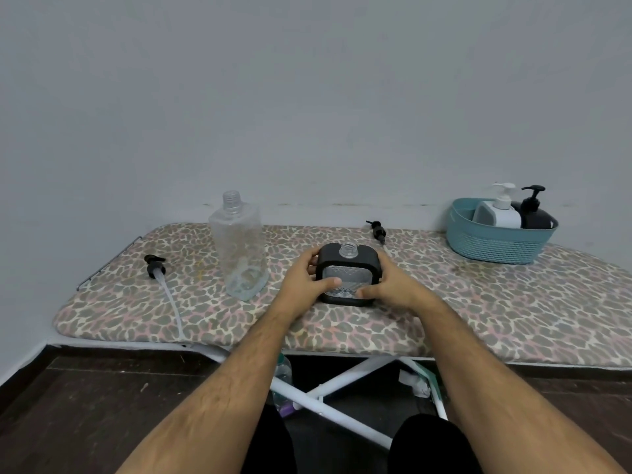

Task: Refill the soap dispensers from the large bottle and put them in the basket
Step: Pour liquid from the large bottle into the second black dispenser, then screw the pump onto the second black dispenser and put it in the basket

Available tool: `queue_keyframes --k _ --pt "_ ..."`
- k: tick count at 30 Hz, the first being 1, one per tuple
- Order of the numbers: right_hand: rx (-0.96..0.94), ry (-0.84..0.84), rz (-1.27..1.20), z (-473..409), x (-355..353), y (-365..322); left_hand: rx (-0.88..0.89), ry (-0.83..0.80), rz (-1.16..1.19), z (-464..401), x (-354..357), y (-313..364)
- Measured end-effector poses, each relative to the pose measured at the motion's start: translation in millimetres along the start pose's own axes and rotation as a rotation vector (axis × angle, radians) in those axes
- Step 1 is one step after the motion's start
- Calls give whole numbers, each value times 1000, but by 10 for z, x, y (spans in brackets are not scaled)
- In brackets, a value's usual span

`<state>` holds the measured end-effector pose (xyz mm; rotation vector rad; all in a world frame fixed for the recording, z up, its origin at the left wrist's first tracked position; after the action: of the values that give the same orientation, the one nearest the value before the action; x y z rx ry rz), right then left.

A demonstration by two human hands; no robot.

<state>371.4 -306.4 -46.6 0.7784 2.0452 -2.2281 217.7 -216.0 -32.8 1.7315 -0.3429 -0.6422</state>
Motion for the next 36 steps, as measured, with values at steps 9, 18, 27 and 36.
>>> queue_keyframes --k 9,18,27,36 --pt "13 270 45 -279 -801 -18 -7 34 73 -151 72 -128" --pt "99 578 207 -797 -1040 137 -28 -25 146 -186 128 -245" --pt "306 606 335 -1350 -1150 345 -69 -14 147 -204 121 -290" --pt "395 565 351 -1352 -1040 308 -77 -9 130 -209 111 -320"
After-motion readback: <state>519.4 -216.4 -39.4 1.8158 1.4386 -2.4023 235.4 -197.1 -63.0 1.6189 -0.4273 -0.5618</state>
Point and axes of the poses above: each hand's wrist, its own z-axis away from the middle knuckle, its own x-axis out of the palm, y = z × x, the point moved 9 cm from there along -z, towards the middle knuckle, and after that the axes turned 2 degrees about y, right-handed, at the moved point
